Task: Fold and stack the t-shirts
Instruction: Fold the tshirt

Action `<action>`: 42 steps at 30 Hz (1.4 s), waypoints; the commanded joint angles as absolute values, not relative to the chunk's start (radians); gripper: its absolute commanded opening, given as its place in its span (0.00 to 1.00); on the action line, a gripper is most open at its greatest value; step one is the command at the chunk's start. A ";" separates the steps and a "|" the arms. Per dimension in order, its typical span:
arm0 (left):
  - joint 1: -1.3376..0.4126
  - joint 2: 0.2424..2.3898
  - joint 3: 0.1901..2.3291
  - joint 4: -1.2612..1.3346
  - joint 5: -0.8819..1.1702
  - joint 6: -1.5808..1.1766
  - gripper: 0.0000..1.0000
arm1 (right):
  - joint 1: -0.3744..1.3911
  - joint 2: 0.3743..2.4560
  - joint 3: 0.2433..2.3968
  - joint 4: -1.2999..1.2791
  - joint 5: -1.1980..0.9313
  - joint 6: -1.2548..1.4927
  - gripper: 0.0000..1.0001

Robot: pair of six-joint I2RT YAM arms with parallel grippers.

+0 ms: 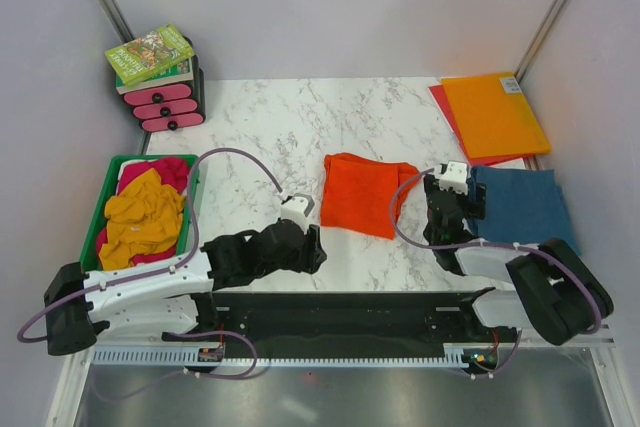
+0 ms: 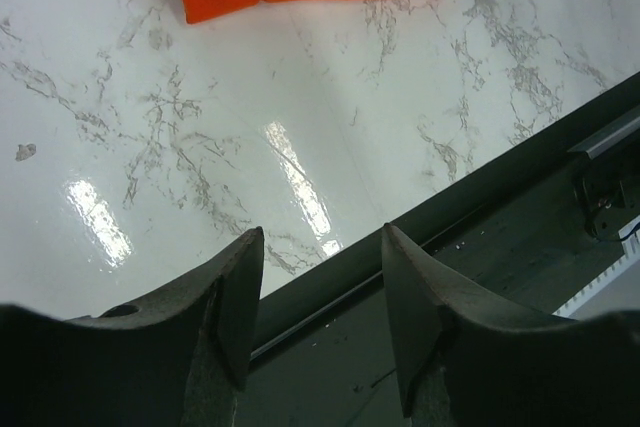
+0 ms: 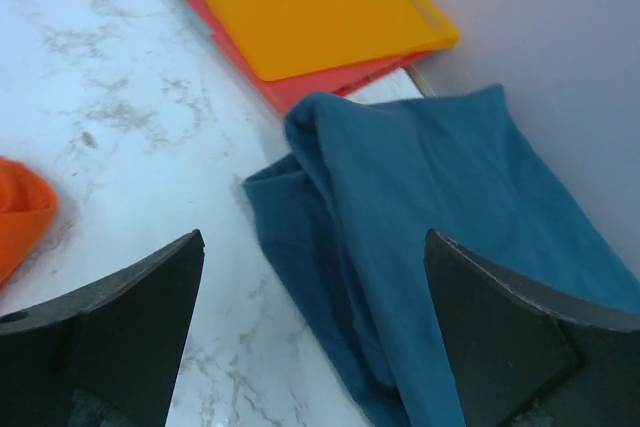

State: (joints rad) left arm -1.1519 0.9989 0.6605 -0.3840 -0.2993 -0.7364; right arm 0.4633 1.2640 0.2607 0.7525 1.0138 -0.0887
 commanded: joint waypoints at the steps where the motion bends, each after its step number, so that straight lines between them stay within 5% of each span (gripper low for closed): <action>1: -1.172 0.957 0.692 -0.399 -0.359 -0.735 0.57 | 0.434 1.353 0.245 1.104 0.708 -0.226 0.98; 10: -1.172 0.994 0.693 -0.408 -0.361 -0.726 0.58 | 0.325 1.524 0.032 1.642 0.568 -0.110 0.98; 15: -1.178 1.045 0.718 -0.413 -0.347 -0.741 0.57 | 0.249 1.610 0.029 1.725 0.365 -0.095 0.98; 24: -1.230 1.051 0.699 -0.434 -0.380 -0.831 0.56 | 0.195 1.539 0.187 1.305 0.445 -0.002 0.98; 42: -1.258 1.351 0.986 -0.534 -0.523 -0.746 0.56 | 0.186 1.540 0.192 1.308 0.430 -0.002 0.98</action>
